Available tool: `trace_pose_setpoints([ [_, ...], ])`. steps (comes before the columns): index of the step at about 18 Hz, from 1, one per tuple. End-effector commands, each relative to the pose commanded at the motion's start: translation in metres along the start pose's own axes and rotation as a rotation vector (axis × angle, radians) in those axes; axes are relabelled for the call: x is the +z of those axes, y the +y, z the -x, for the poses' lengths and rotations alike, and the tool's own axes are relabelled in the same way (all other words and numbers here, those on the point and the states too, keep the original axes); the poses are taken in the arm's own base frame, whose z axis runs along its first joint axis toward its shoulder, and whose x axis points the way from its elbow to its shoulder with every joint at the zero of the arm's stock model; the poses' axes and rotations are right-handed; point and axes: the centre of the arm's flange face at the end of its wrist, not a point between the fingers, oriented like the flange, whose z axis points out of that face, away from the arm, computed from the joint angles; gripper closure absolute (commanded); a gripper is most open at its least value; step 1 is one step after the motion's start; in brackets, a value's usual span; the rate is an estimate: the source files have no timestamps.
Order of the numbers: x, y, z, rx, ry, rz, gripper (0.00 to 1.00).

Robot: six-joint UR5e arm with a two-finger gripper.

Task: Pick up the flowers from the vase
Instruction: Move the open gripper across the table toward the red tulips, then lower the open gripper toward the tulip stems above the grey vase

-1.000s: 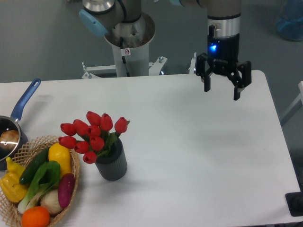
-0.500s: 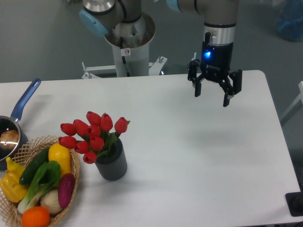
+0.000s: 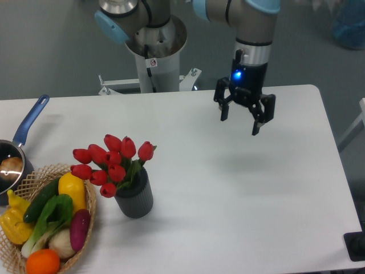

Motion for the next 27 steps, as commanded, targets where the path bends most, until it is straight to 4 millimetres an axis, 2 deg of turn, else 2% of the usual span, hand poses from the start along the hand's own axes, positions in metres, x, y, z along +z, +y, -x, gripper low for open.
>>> trace_pose_setpoints([
  [8, 0.02, -0.004, -0.002, -0.072, 0.114, -0.195, 0.0],
  [16, 0.023, -0.033, -0.006, -0.066, 0.145, -0.39, 0.0],
  [27, 0.028, -0.043, -0.017, -0.127, 0.189, -0.539, 0.0],
])
